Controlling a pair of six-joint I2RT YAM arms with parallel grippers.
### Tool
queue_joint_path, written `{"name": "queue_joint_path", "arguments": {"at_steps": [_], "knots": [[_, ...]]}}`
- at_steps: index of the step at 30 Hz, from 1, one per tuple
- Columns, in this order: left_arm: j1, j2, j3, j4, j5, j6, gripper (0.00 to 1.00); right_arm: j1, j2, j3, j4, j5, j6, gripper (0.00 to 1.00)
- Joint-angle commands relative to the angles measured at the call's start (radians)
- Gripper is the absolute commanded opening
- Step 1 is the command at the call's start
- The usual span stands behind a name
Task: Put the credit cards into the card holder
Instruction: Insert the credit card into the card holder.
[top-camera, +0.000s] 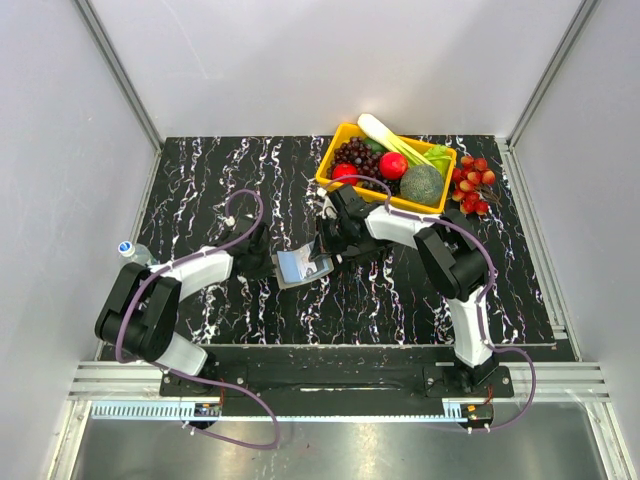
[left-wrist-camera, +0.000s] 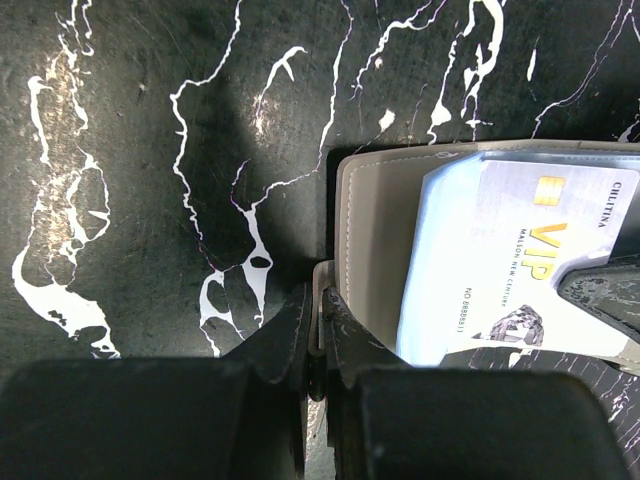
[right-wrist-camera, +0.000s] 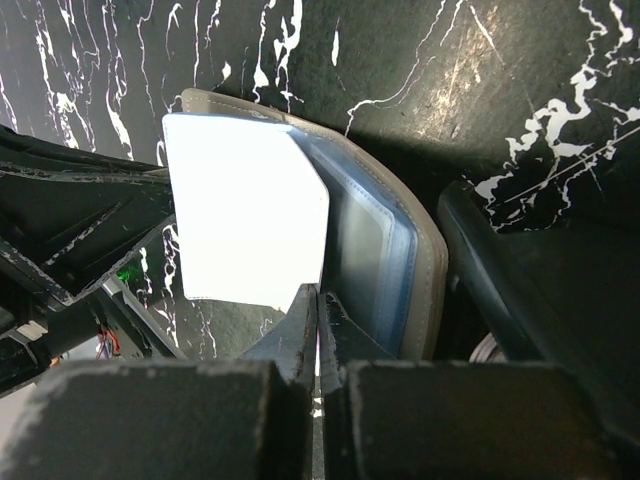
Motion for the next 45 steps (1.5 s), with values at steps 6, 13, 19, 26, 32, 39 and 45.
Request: {"name": "queue_joint_path", "arguments": {"at_steps": [6, 13, 19, 26, 32, 39, 45], "knots": [[-0.007, 0.035, -0.064, -0.018, -0.018, 0.01, 0.0, 0.101, -0.025, -0.16, 0.067, 0.264, 0.107, 0.0], [-0.031, 0.02, -0.082, -0.029, -0.033, -0.001, 0.0, 0.125, -0.019, -0.17, 0.184, 0.191, 0.1, 0.0], [-0.042, 0.041, -0.073, -0.042, -0.067, -0.013, 0.0, 0.162, -0.05, -0.203, 0.216, 0.042, 0.095, 0.0], [-0.05, 0.038, -0.073, -0.031, -0.076, -0.013, 0.0, 0.165, -0.111, -0.233, 0.279, 0.001, 0.135, 0.0], [-0.048, 0.035, -0.081, -0.032, -0.071, -0.013, 0.0, 0.164, -0.084, -0.188, 0.262, 0.026, 0.173, 0.0], [-0.051, 0.011, -0.108, -0.019, -0.054, -0.02, 0.0, 0.153, -0.038, -0.174, 0.156, 0.154, 0.182, 0.0], [-0.051, -0.052, -0.139, 0.041, -0.018, -0.046, 0.26, 0.153, -0.047, -0.182, 0.121, 0.2, 0.156, 0.0]]}}
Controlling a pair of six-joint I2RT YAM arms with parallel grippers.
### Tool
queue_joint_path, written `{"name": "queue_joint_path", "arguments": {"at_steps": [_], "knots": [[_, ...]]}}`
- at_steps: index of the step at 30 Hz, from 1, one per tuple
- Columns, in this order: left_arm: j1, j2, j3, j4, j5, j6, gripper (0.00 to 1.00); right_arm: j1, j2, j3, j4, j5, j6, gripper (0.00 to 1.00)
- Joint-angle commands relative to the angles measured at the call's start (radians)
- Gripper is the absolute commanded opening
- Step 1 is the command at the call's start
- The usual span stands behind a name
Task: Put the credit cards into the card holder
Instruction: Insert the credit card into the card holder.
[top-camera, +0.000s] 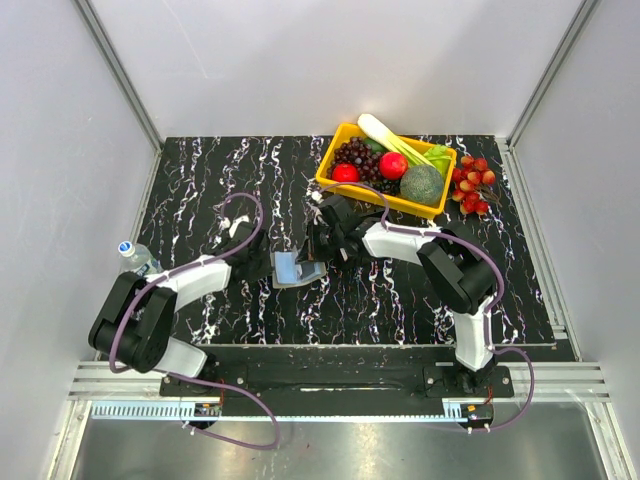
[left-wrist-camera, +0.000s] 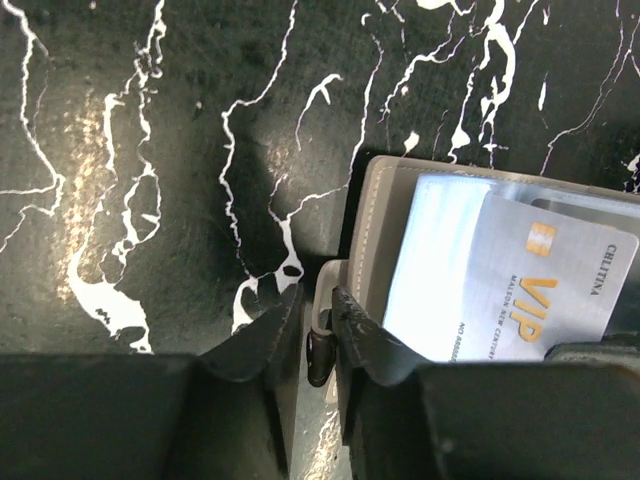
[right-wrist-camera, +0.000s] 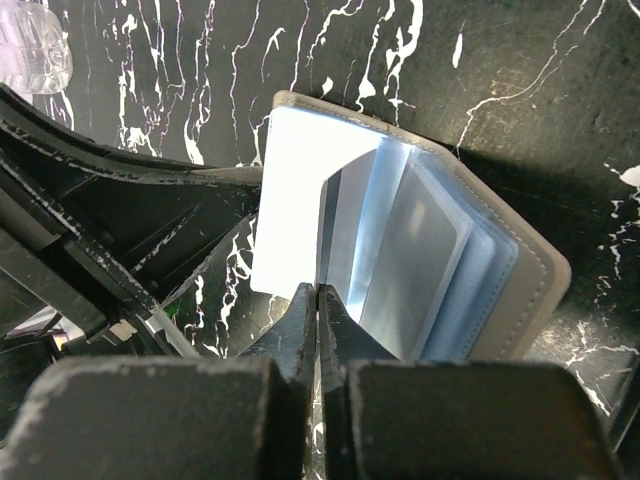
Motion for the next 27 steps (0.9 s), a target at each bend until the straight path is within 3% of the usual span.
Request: {"name": "queue_joint_path", "arguments": {"at_steps": [1, 5, 12, 27], "knots": [[-0.022, -0.006, -0.073, -0.026, 0.092, -0.043, 0.32, 0.049, 0.059, -0.025, -0.14, 0.068, -0.027, 0.0], [-0.021, -0.038, -0.088, -0.005, 0.095, -0.059, 0.5, 0.049, 0.066, -0.018, -0.151, 0.07, -0.036, 0.0], [-0.022, -0.101, -0.153, 0.067, 0.115, -0.107, 0.57, 0.049, 0.076, -0.008, -0.166, 0.076, -0.045, 0.0], [-0.005, -0.276, -0.233, 0.054, 0.103, -0.182, 0.68, 0.049, 0.088, 0.008, -0.181, 0.073, -0.053, 0.0]]}}
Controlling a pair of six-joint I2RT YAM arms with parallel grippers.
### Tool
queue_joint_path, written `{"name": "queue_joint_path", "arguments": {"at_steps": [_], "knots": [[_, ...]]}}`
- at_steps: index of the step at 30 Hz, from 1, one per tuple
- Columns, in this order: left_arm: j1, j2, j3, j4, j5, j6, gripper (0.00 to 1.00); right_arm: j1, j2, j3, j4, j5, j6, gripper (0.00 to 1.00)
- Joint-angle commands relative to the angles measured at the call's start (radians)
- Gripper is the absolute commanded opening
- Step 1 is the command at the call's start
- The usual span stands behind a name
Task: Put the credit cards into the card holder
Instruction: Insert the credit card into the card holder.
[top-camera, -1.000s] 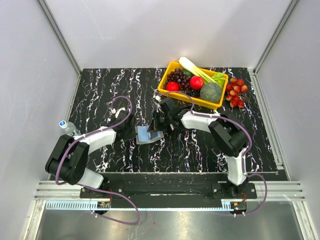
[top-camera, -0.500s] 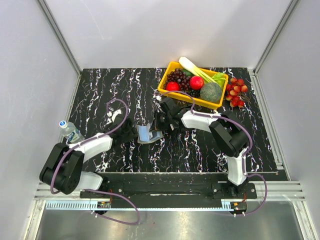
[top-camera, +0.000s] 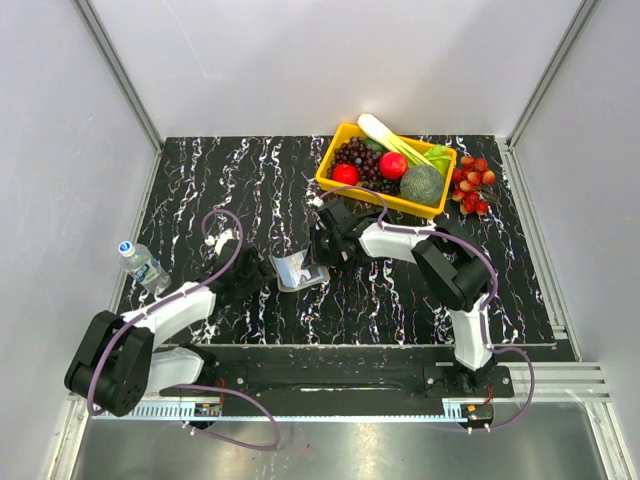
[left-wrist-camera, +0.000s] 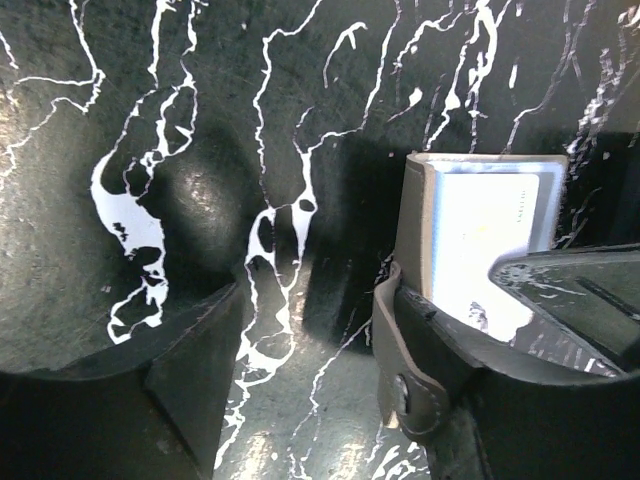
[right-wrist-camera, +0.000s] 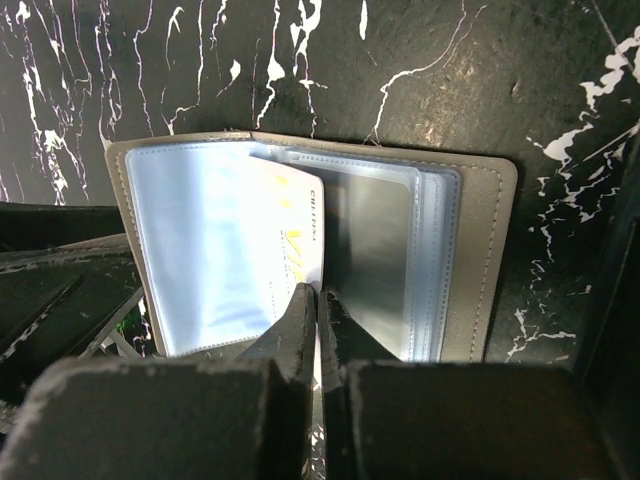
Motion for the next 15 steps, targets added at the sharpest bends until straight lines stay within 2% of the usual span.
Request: {"name": "queue_joint_path", "arguments": {"at_steps": [1, 4, 8, 12, 15], "knots": [[-0.003, -0.034, -0.021, -0.071, 0.073, -0.043, 0.69, 0.048, 0.05, -0.008, -0.096, 0.005, -0.024, 0.0], [0.022, -0.056, -0.002, -0.158, 0.008, -0.033, 0.69, 0.048, 0.053, -0.003, -0.1, 0.005, -0.027, 0.0], [0.03, -0.122, -0.01, -0.188, -0.022, -0.028, 0.77, 0.048, 0.057, -0.002, -0.103, 0.01, -0.026, 0.0], [0.031, -0.145, -0.018, -0.2, -0.028, -0.03, 0.78, 0.048, 0.068, 0.009, -0.109, 0.012, -0.026, 0.0], [0.031, -0.172, -0.019, -0.223, -0.054, -0.042, 0.85, 0.048, 0.073, 0.012, -0.114, 0.012, -0.026, 0.0]]}}
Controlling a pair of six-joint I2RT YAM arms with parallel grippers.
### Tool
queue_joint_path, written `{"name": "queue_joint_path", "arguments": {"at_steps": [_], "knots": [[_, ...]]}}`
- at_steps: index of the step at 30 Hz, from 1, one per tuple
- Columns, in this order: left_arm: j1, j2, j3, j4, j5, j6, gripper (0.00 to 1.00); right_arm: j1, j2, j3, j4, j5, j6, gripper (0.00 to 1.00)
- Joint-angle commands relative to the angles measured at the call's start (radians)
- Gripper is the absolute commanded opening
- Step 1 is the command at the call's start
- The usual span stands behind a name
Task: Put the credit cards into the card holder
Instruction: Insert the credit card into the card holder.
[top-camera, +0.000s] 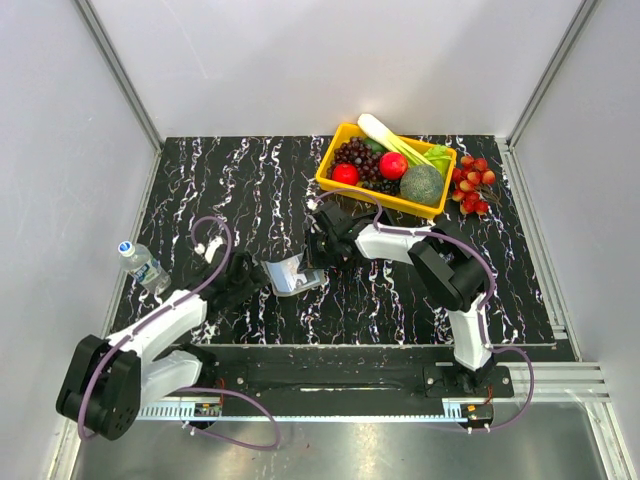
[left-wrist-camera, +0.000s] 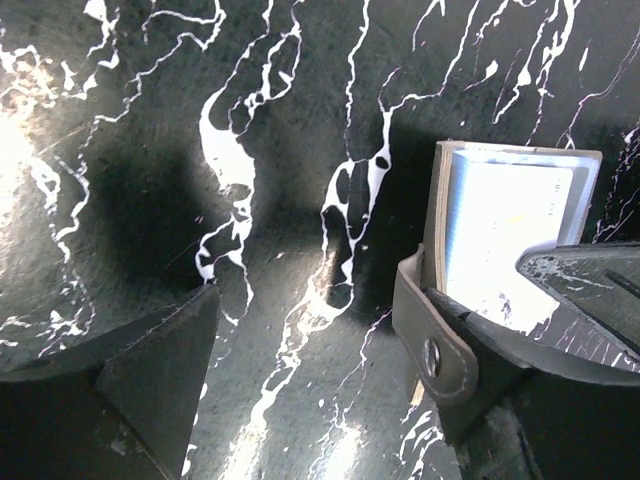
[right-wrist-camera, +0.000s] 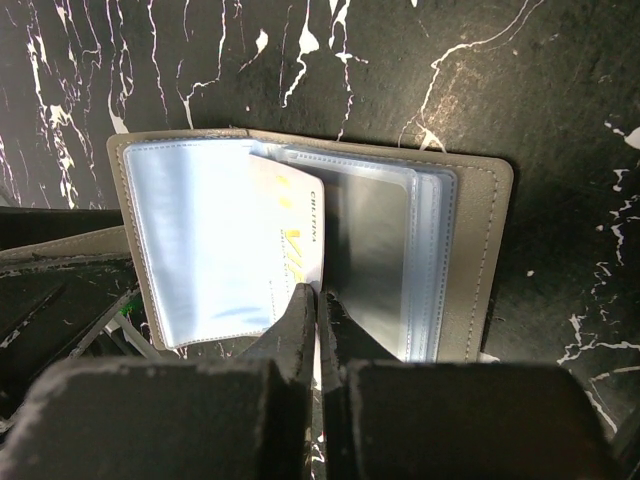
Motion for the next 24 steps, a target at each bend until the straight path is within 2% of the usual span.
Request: {"name": "queue_joint_path", "arguments": {"at_steps": [1, 5, 10, 13, 17, 22, 24], "knots": [[0.003, -0.056, -0.011, -0.032, -0.037, -0.014, 0.85, 0.027, 0.058, -0.004, -0.102, 0.036, -0.025, 0.0], [0.003, -0.148, -0.032, -0.037, -0.045, -0.032, 0.86, 0.027, 0.061, 0.001, -0.107, 0.039, -0.025, 0.0], [0.005, -0.237, -0.057, -0.023, -0.008, -0.032, 0.92, 0.025, 0.062, 0.005, -0.111, 0.039, -0.029, 0.0], [0.005, -0.216, -0.081, 0.035, 0.071, -0.027, 0.91, 0.027, 0.062, 0.005, -0.113, 0.039, -0.028, 0.0], [0.003, -0.112, -0.1, 0.095, 0.124, -0.044, 0.89, 0.027, 0.062, 0.009, -0.111, 0.034, -0.029, 0.0], [-0.034, -0.032, -0.106, 0.159, 0.144, -0.07, 0.79, 0.027, 0.058, 0.005, -0.111, 0.036, -0.031, 0.0], [-0.035, -0.007, -0.111, 0.194, 0.15, -0.08, 0.64, 0.024, 0.058, 0.005, -0.111, 0.034, -0.032, 0.0]]}}
